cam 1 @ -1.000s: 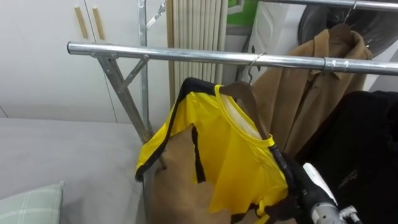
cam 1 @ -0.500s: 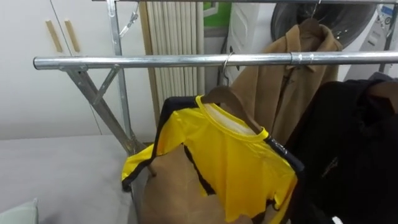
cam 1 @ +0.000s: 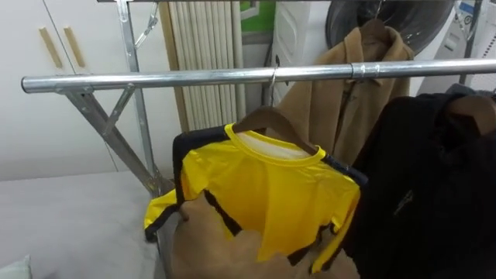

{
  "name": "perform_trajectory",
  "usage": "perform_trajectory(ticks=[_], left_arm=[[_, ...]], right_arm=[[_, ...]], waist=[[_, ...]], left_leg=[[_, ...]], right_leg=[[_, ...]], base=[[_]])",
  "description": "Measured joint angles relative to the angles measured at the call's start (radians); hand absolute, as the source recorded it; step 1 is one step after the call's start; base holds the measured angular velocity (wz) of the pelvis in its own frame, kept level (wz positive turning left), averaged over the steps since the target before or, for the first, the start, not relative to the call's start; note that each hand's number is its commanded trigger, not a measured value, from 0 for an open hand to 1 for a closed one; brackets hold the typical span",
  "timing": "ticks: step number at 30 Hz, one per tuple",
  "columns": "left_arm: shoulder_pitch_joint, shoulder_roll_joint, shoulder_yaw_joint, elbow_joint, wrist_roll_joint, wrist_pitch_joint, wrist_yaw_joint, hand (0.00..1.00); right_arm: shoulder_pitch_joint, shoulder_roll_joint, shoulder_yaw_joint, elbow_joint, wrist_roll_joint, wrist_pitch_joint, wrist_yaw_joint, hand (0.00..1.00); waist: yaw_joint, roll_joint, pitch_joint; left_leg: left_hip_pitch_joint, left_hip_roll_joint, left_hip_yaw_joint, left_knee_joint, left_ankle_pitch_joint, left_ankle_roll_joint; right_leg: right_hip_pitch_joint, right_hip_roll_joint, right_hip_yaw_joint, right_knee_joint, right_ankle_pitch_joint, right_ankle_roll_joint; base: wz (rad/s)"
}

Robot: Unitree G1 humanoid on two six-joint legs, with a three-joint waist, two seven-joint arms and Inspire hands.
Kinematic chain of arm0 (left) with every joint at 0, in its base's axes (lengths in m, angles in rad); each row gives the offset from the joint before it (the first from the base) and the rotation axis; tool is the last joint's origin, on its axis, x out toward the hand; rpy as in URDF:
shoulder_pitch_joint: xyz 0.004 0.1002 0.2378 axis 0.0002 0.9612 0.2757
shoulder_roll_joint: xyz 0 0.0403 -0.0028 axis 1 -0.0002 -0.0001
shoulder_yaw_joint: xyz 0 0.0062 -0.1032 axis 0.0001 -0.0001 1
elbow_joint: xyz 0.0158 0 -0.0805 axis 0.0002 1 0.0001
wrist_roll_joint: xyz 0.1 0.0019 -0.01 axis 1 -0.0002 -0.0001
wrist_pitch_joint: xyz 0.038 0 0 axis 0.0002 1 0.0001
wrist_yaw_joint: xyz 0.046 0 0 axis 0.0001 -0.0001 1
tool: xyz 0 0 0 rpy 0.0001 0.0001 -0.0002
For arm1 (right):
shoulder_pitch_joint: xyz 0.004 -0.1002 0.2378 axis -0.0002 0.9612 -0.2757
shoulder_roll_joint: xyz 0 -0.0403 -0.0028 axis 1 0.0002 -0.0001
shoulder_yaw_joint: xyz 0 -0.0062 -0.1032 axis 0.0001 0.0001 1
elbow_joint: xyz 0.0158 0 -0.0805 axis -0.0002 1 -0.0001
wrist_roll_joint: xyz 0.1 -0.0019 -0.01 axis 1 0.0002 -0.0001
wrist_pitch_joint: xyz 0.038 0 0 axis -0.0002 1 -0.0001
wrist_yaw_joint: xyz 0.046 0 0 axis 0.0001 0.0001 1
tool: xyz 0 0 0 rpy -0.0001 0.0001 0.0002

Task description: Hang clothes

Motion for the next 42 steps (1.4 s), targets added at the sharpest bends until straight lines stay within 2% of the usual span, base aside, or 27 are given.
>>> perform_trajectory(ticks=[2, 6, 10, 16, 18, 23, 27, 30, 32, 33, 37, 42], left_arm=[[0.0, 0.0, 0.003, 0.0, 0.0, -0.01, -0.004, 0.0], [0.011, -0.012, 0.008, 0.0, 0.0, -0.02, -0.005, 0.0], [0.014, -0.015, 0.009, 0.0, 0.0, -0.024, -0.005, 0.0], [0.021, -0.03, 0.009, 0.001, 0.0, -0.023, -0.005, 0.0], [0.022, -0.035, 0.009, 0.004, 0.001, -0.023, -0.005, 0.0], [0.024, -0.036, 0.009, 0.007, 0.0, -0.023, -0.009, 0.0], [0.025, -0.036, 0.009, 0.007, 0.0, -0.022, -0.009, 0.0], [0.026, -0.036, 0.009, 0.007, 0.0, -0.022, -0.009, 0.0], [0.026, -0.036, 0.008, 0.007, -0.004, -0.022, -0.009, 0.0], [0.026, -0.036, 0.008, 0.007, -0.004, -0.022, -0.009, 0.0], [0.026, -0.036, 0.006, 0.006, -0.004, -0.022, -0.009, 0.0], [0.025, -0.039, -0.011, 0.001, -0.003, -0.022, -0.009, 0.0]], right_arm=[[0.007, 0.0, -0.001, 0.036, 0.005, -0.002, 0.016, 0.0], [0.011, 0.003, -0.001, 0.151, 0.038, -0.034, 0.04, 0.0], [0.017, 0.004, -0.029, 0.285, 0.132, -0.032, 0.065, 0.0], [0.033, 0.028, -0.049, 0.389, 0.282, -0.029, 0.078, 0.0], [0.031, 0.042, -0.073, 0.429, 0.342, -0.028, 0.086, 0.0], [0.038, 0.056, -0.117, 0.501, 0.434, -0.005, 0.108, 0.0], [0.035, 0.06, -0.124, 0.511, 0.441, 0.004, 0.108, 0.0], [0.028, 0.059, -0.121, 0.511, 0.433, 0.021, 0.107, 0.0], [0.025, 0.058, -0.119, 0.506, 0.43, 0.028, 0.105, 0.0], [0.018, 0.058, -0.118, 0.504, 0.426, 0.032, 0.105, 0.0], [0.003, 0.053, -0.118, 0.495, 0.353, 0.037, 0.104, 0.0], [-0.03, 0.049, -0.099, 0.491, 0.3, 0.036, 0.086, 0.0]], waist=[[-0.006, 0.004, -0.0023], [-0.013, 0.012, -0.0058], [-0.034, 0.016, -0.0046], [-0.045, 0.015, -0.003], [-0.056, 0.018, 0.0005], [-0.067, 0.02, 0.0012], [-0.068, 0.017, 0.0007], [-0.067, 0.008, 0.0049], [-0.067, 0.009, 0.0012], [-0.067, 0.006, 0.0032], [-0.067, 0.008, 0.0001], [-0.066, 0.005, 0.0016]], left_leg=[[-0.001, 0.002, 0.007, 0.0, 0.0, 0.0], [0.018, 0.003, 0.015, -0.001, 0.0, 0.0], [0.031, 0.003, 0.014, -0.011, 0.0, 0.0], [0.046, 0.002, -0.011, -0.019, 0.0, 0.0], [0.046, 0.002, -0.011, -0.02, -0.002, -0.002], [0.048, 0.001, -0.009, -0.03, -0.002, -0.003], [0.05, 0.001, -0.011, -0.03, -0.002, -0.003], [0.05, 0.001, -0.016, -0.03, -0.002, -0.002], [0.05, 0.001, -0.016, -0.03, -0.002, -0.002], [0.05, 0.001, -0.016, -0.029, -0.002, -0.003], [0.049, 0.002, -0.015, -0.029, -0.002, -0.003], [0.049, 0.002, -0.006, -0.029, -0.002, -0.002]], right_leg=[[-0.003, 0.002, 0.003, 0.0, 0.001, -0.001], [0.017, 0.0, 0.002, -0.001, -0.002, -0.007], [0.028, 0.002, 0.005, -0.002, -0.01, -0.009], [0.032, 0.01, 0.038, 0.0, -0.011, -0.01], [0.032, 0.009, 0.034, 0.0, -0.011, -0.01], [0.029, 0.008, 0.03, -0.003, -0.014, -0.012], [0.03, 0.008, 0.031, -0.003, -0.015, -0.012], [0.03, 0.009, 0.031, -0.002, -0.016, -0.014], [0.03, 0.009, 0.031, -0.002, -0.016, -0.014], [0.03, 0.009, 0.031, -0.002, -0.016, -0.014], [0.03, 0.009, 0.031, -0.003, -0.016, -0.015], [0.029, 0.008, 0.031, -0.003, -0.016, -0.015]], base=[[-0.08], [-0.05], [0.05], [-0.14], [-0.02], [0.0], [-0.01], [0.0], [0.0], [0.0], [0.0], [0.0]])
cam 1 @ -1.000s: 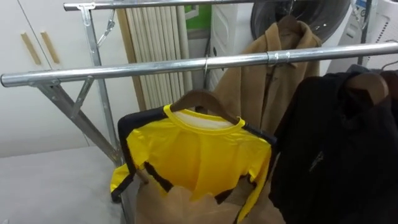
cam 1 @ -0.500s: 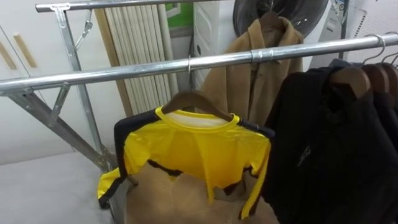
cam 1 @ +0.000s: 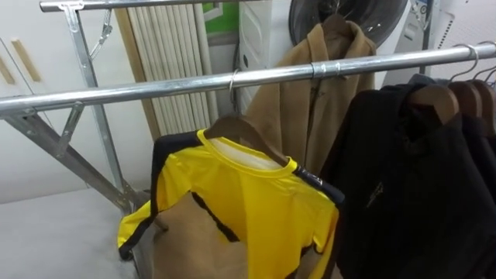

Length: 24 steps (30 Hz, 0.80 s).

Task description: Hang clothes

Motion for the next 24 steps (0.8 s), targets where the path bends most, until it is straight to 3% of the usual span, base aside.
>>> perform_trajectory(ticks=[8, 24], left_arm=[[-0.003, -0.004, -0.002, -0.006, 0.0, -0.001, 0.004, 0.0], [-0.004, -0.016, -0.002, -0.006, 0.0, 0.0, 0.004, 0.0]], right_arm=[[-0.023, -0.006, 0.046, -0.003, -0.027, -0.003, -0.025, 0.0], [-0.019, -0.009, 0.048, -0.004, -0.03, -0.011, -0.036, 0.0]], waist=[[0.0, 0.002, -0.0004], [0.0, 0.015, -0.0016]], left_leg=[[0.0, 0.0, 0.0, 0.0, 0.0, 0.0], [-0.001, 0.001, 0.0, 0.0, 0.0, 0.0]], right_leg=[[0.001, 0.0, -0.001, 0.0, 0.0, 0.0], [0.001, 0.0, -0.004, -0.001, -0.002, -0.003]], base=[[0.0], [0.0]])
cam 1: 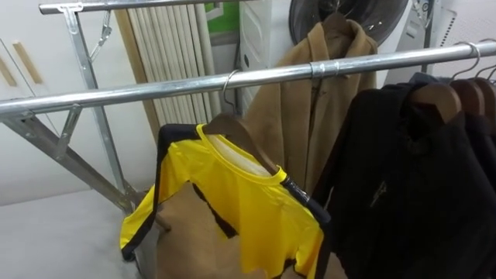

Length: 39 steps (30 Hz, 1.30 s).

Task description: Hang clothes

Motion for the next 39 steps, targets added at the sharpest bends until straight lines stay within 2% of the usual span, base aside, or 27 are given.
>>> perform_trajectory(ticks=[16, 21, 25, 28, 29, 31, 33, 36, 37, 39], left_arm=[[0.0, -0.003, -0.001, 0.0, 0.0, 0.002, 0.0, 0.0], [-0.003, -0.003, -0.024, 0.0, 0.001, 0.002, -0.001, 0.0], [-0.006, -0.004, -0.037, -0.001, -0.004, -0.001, -0.002, 0.0], [-0.006, -0.003, -0.037, -0.001, -0.028, -0.011, 0.0, 0.0], [-0.009, -0.004, -0.039, -0.001, -0.047, -0.017, 0.0, 0.0], [-0.018, -0.005, -0.039, -0.001, -0.054, -0.029, 0.0, 0.0], [-0.031, -0.005, -0.042, 0.002, -0.054, -0.037, 0.003, 0.0], [-0.045, -0.008, -0.068, 0.001, -0.052, -0.056, 0.018, 0.0], [-0.045, -0.01, -0.068, 0.0, -0.048, -0.072, 0.022, 0.0], [-0.045, -0.018, -0.068, -0.014, -0.043, -0.09, 0.024, 0.0]], right_arm=[[-0.003, -0.003, 0.035, -0.001, 0.0, 0.001, -0.019, 0.0], [-0.005, -0.007, 0.044, -0.001, -0.001, 0.001, -0.018, 0.0], [-0.012, -0.01, 0.053, -0.001, 0.001, 0.001, -0.019, 0.0], [-0.024, -0.013, 0.069, -0.003, -0.002, 0.002, -0.02, 0.0], [-0.028, -0.015, 0.077, -0.004, -0.014, 0.002, -0.019, 0.0], [-0.05, -0.018, 0.085, -0.004, -0.052, 0.003, -0.019, 0.0], [-0.073, -0.023, 0.107, -0.005, -0.089, 0.003, -0.019, 0.0], [-0.097, -0.038, 0.133, -0.005, -0.159, 0.002, -0.018, 0.0], [-0.104, -0.041, 0.132, -0.005, -0.189, 0.001, -0.017, 0.0], [-0.108, -0.052, 0.13, -0.001, -0.194, 0.0, -0.017, 0.0]], waist=[[0.001, 0.001, -0.0022], [0.002, 0.005, -0.0015], [0.012, 0.009, -0.0013], [0.027, 0.008, 0.0017], [0.027, 0.013, 0.0036], [0.03, 0.009, 0.0024], [0.03, 0.012, 0.0027], [0.032, 0.024, -0.0003], [0.031, 0.033, -0.0011], [0.03, 0.044, -0.0056]], left_leg=[[-0.001, 0.001, 0.001, 0.0, 0.0, 0.0], [-0.004, 0.002, -0.003, 0.0, 0.0, 0.0], [-0.003, 0.003, -0.004, 0.002, 0.0, 0.0], [-0.014, 0.002, -0.027, 0.023, -0.004, -0.006], [-0.029, 0.004, -0.03, 0.042, -0.01, -0.014], [-0.066, 0.004, -0.031, 0.077, -0.015, -0.013], [-0.108, 0.005, -0.052, 0.107, -0.017, -0.016], [-0.144, 0.01, -0.067, 0.112, -0.017, -0.017], [-0.167, 0.013, -0.064, 0.12, -0.016, -0.018], [-0.208, 0.019, -0.029, 0.144, -0.009, -0.03]], right_leg=[[0.0, 0.0, -0.003, -0.001, -0.001, -0.002], [0.002, -0.003, -0.022, 0.0, -0.001, -0.002], [0.002, -0.002, -0.029, 0.003, -0.005, -0.008], [-0.002, -0.004, -0.04, 0.017, -0.012, -0.013], [-0.006, -0.004, -0.053, 0.021, -0.016, -0.015], [-0.028, -0.008, -0.072, 0.038, -0.02, -0.016], [-0.047, -0.011, -0.106, 0.041, -0.02, -0.017], [-0.062, -0.015, -0.18, 0.038, -0.022, -0.027], [-0.07, -0.02, -0.219, 0.034, -0.023, -0.03], [-0.079, -0.033, -0.288, 0.034, -0.026, -0.034]], base=[[0.0], [0.1], [0.04], [0.09], [0.3], [0.34], [0.47], [0.7], [0.96], [1.18]])
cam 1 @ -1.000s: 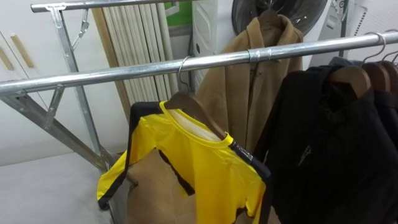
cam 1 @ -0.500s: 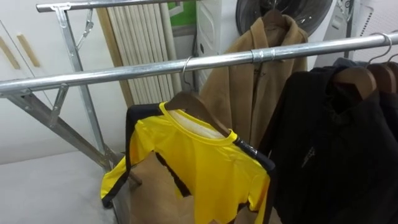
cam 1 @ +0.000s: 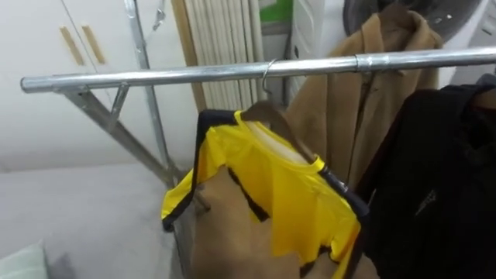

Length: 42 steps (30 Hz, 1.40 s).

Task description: Hang clothes

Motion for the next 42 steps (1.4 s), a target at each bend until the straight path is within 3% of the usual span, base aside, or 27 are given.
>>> perform_trajectory(ticks=[1, 3, 4, 6, 8, 11, 12, 14, 15, 16, 17, 18, 19, 20, 22, 25, 27, 29, 30, 31, 32, 34, 35, 36, 38, 40, 42], left_arm=[[0.0, -0.003, 0.0, -0.008, 0.001, -0.008, 0.0, 0.0], [-0.002, -0.001, 0.003, -0.024, 0.001, -0.011, 0.003, 0.0], [-0.002, -0.001, 0.003, -0.025, 0.001, -0.012, 0.003, 0.0], [-0.006, -0.001, 0.003, -0.034, 0.001, -0.01, 0.002, 0.0], [0.0, 0.0, 0.009, -0.043, 0.001, -0.01, 0.003, 0.0], [0.01, 0.003, 0.032, -0.042, -0.001, -0.007, 0.001, 0.0], [0.015, 0.004, 0.052, -0.043, -0.002, -0.007, 0.0, 0.0], [0.029, 0.01, 0.058, -0.044, -0.001, -0.007, -0.004, 0.0], [0.034, 0.011, 0.063, -0.044, -0.002, -0.007, -0.006, 0.0], [0.05, 0.008, 0.07, -0.041, -0.012, -0.005, -0.01, 0.0], [0.066, 0.012, 0.081, -0.035, -0.011, -0.002, -0.017, 0.0], [0.068, 0.022, 0.09, -0.032, -0.012, 0.006, -0.019, 0.0], [0.075, 0.016, 0.087, -0.03, -0.016, 0.012, -0.019, 0.0], [0.091, 0.014, 0.079, -0.029, -0.043, 0.016, -0.021, 0.0], [0.093, 0.024, 0.089, -0.024, -0.05, 0.031, -0.021, 0.0], [0.089, 0.018, 0.1, -0.027, -0.064, 0.039, -0.02, 0.0], [0.065, 0.021, 0.1, -0.032, -0.071, 0.04, -0.016, 0.0], [0.004, 0.046, 0.108, -0.044, -0.071, 0.039, 0.013, 0.0], [-0.027, 0.057, 0.116, -0.055, -0.078, 0.037, 0.043, 0.0], [-0.039, 0.059, 0.119, -0.069, -0.084, 0.032, 0.056, 0.0], [-0.058, 0.067, 0.121, -0.093, -0.098, 0.02, 0.075, 0.0], [-0.084, 0.086, 0.128, -0.092, -0.169, -0.006, 0.093, 0.0], [-0.095, 0.108, 0.13, -0.09, -0.197, -0.01, 0.093, 0.0], [-0.094, 0.113, 0.13, -0.09, -0.2, -0.013, 0.091, 0.0], [-0.072, 0.095, 0.129, -0.089, -0.213, -0.011, 0.092, 0.0], [-0.035, 0.091, 0.127, -0.058, -0.229, -0.008, 0.093, 0.0], [-0.003, 0.091, 0.13, -0.016, -0.228, 0.005, 0.094, 0.0]], right_arm=[[0.0, -0.002, 0.001, 0.002, -0.017, 0.001, -0.001, 0.0], [-0.009, -0.01, 0.003, 0.002, -0.054, 0.002, -0.002, 0.0], [-0.01, -0.012, 0.002, 0.004, -0.063, 0.002, -0.002, 0.0], [-0.008, -0.02, 0.0, 0.01, -0.08, 0.016, -0.002, 0.0], [-0.014, -0.022, -0.001, 0.009, -0.095, 0.022, -0.002, 0.0], [-0.029, -0.017, -0.017, 0.006, -0.125, 0.024, -0.001, 0.0], [-0.031, -0.008, -0.018, 0.006, -0.128, 0.026, 0.0, 0.0], [-0.032, 0.007, -0.018, -0.003, -0.155, 0.038, 0.0, 0.0], [-0.031, 0.011, -0.018, -0.01, -0.155, 0.043, 0.0, 0.0], [-0.039, 0.009, -0.009, -0.021, -0.152, 0.046, -0.003, 0.0], [-0.044, -0.003, -0.004, -0.037, -0.147, 0.047, -0.007, 0.0], [-0.046, -0.002, -0.004, -0.034, -0.151, 0.053, -0.019, 0.0], [-0.042, -0.009, -0.004, -0.029, -0.15, 0.065, -0.024, 0.0], [-0.046, -0.011, -0.004, -0.027, -0.147, 0.077, -0.033, 0.0], [-0.048, 0.006, -0.004, -0.028, -0.142, 0.075, -0.034, 0.0], [-0.039, 0.022, -0.002, -0.025, -0.144, 0.08, -0.026, 0.0], [-0.037, 0.02, -0.005, -0.022, -0.146, 0.079, -0.037, 0.0], [-0.016, 0.018, -0.059, 0.009, -0.146, 0.073, -0.046, 0.0], [0.012, 0.015, -0.1, 0.027, -0.139, 0.076, -0.054, 0.0], [0.029, 0.013, -0.125, 0.027, -0.122, 0.075, -0.061, 0.0], [0.054, 0.016, -0.16, 0.017, -0.094, 0.073, -0.08, 0.0], [0.061, 0.033, -0.156, -0.001, -0.061, 0.073, -0.084, 0.0], [0.058, 0.044, -0.157, -0.005, -0.059, 0.067, -0.084, 0.0], [0.058, 0.049, -0.158, -0.005, -0.06, 0.065, -0.087, 0.0], [0.063, 0.046, -0.161, -0.005, -0.066, 0.066, -0.093, 0.0], [0.042, 0.047, -0.156, -0.022, -0.079, 0.066, -0.087, 0.0], [0.029, 0.048, -0.155, -0.037, -0.079, 0.066, -0.072, 0.0]], waist=[[0.001, 0.004, -0.0005], [0.001, 0.008, -0.0023], [0.001, 0.009, -0.0034], [0.002, 0.007, -0.003], [0.017, 0.001, -0.0025], [0.049, -0.005, -0.0029], [0.065, -0.012, -0.0025], [0.091, -0.024, -0.0071], [0.101, -0.024, -0.0115], [0.122, 0.006, -0.0152], [0.095, -0.028, -0.0067], [0.089, -0.077, 0.009], [0.103, -0.062, 0.0059], [0.131, -0.047, -0.002], [0.14, -0.042, 0.0015], [0.127, -0.042, -0.0088], [0.098, -0.044, -0.0098], [0.046, -0.065, -0.012], [0.03, -0.078, -0.0162], [0.028, -0.077, -0.0161], [0.033, -0.053, -0.0167], [0.029, -0.06, -0.0152], [0.026, -0.079, -0.0152], [0.024, -0.098, -0.007], [0.032, -0.092, -0.0113], [0.038, -0.083, -0.0047], [0.047, -0.072, -0.0048]], left_leg=[[-0.025, 0.013, 0.034, 0.008, 0.003, -0.002], [-0.073, 0.049, 0.149, 0.047, 0.022, 0.005], [-0.08, 0.06, 0.173, 0.063, 0.024, 0.005], [-0.072, 0.104, 0.274, 0.118, 0.016, 0.007], [-0.058, 0.136, 0.35, 0.146, 0.015, 0.008], [-0.037, 0.139, 0.367, 0.154, 0.015, 0.008], [-0.018, 0.137, 0.394, 0.144, 0.013, 0.012], [0.016, 0.112, 0.421, 0.091, -0.002, 0.033], [0.024, 0.106, 0.425, 0.064, -0.012, 0.038], [0.019, 0.131, 0.403, 0.052, -0.026, 0.021], [-0.007, 0.128, 0.392, 0.148, -0.05, -0.003], [-0.036, 0.141, 0.427, 0.277, -0.088, -0.029], [-0.038, 0.154, 0.432, 0.305, -0.1, -0.024], [-0.033, 0.168, 0.435, 0.305, -0.108, -0.014], [-0.019, 0.156, 0.422, 0.256, -0.108, -0.003], [0.019, 0.106, 0.399, 0.173, -0.083, 0.027], [0.013, 0.062, 0.354, 0.15, -0.079, 0.034], [0.011, 0.004, 0.283, 0.113, -0.059, 0.063], [0.029, -0.022, 0.225, 0.085, -0.04, 0.073], [0.045, -0.028, 0.201, 0.072, -0.035, 0.077], [0.066, -0.017, 0.151, 0.053, -0.032, 0.079], [0.08, -0.001, 0.077, 0.03, -0.028, 0.071], [0.09, 0.003, 0.054, 0.019, -0.027, 0.067], [0.101, -0.005, 0.034, 0.017, -0.034, 0.058], [0.126, -0.006, 0.007, -0.006, -0.045, 0.048], [0.126, 0.001, -0.002, -0.013, -0.057, 0.045], [0.128, 0.009, -0.001, -0.012, -0.062, 0.039]], right_leg=[[-0.003, -0.008, -0.061, -0.002, -0.002, -0.003], [-0.008, -0.033, -0.205, -0.008, -0.016, -0.012], [-0.005, -0.038, -0.237, -0.01, -0.021, -0.011], [0.011, -0.067, -0.371, -0.002, -0.045, 0.0], [0.005, -0.096, -0.452, 0.027, -0.067, 0.005], [0.006, -0.128, -0.57, 0.042, -0.087, 0.033], [0.007, -0.14, -0.602, 0.055, -0.105, 0.065], [0.014, -0.15, -0.649, 0.059, -0.114, 0.087], [0.014, -0.149, -0.658, 0.062, -0.116, 0.121], [-0.011, -0.161, -0.593, 0.172, -0.151, 0.183], [-0.048, -0.302, -0.493, 0.408, -0.234, 0.143], [-0.068, -0.34, -0.408, 0.488, -0.337, 0.14], [-0.055, -0.342, -0.418, 0.495, -0.344, 0.145], [-0.03, -0.32, -0.426, 0.454, -0.329, 0.154], [0.012, -0.298, -0.451, 0.379, -0.292, 0.157], [0.079, -0.304, -0.492, 0.296, -0.241, 0.182], [0.111, -0.322, -0.527, 0.28, -0.215, 0.179], [0.15, -0.343, -0.53, 0.288, -0.182, 0.193], [0.154, -0.354, -0.501, 0.323, -0.155, 0.194], [0.143, -0.352, -0.468, 0.355, -0.131, 0.19], [0.11, -0.309, -0.36, 0.37, -0.133, 0.165], [0.052, -0.218, -0.231, 0.249, -0.15, 0.154], [0.023, -0.181, -0.182, 0.139, -0.106, 0.149], [0.007, -0.155, -0.117, 0.072, 0.035, 0.146], [0.054, -0.138, -0.128, 0.031, 0.042, 0.149], [0.079, -0.125, -0.135, -0.009, 0.048, 0.149], [0.087, -0.116, -0.133, -0.017, 0.048, 0.148]], base=[[1.42], [1.73], [1.83], [1.9], [1.55], [1.32], [1.13], [0.86], [0.67], [0.91], [1.24], [1.2], [0.5], [0.08], [0.16], [0.39], [0.75], [1.5], [1.51], [1.19], [0.64], [0.6], [0.74], [0.75], [0.39], [0.07], [-0.03]])
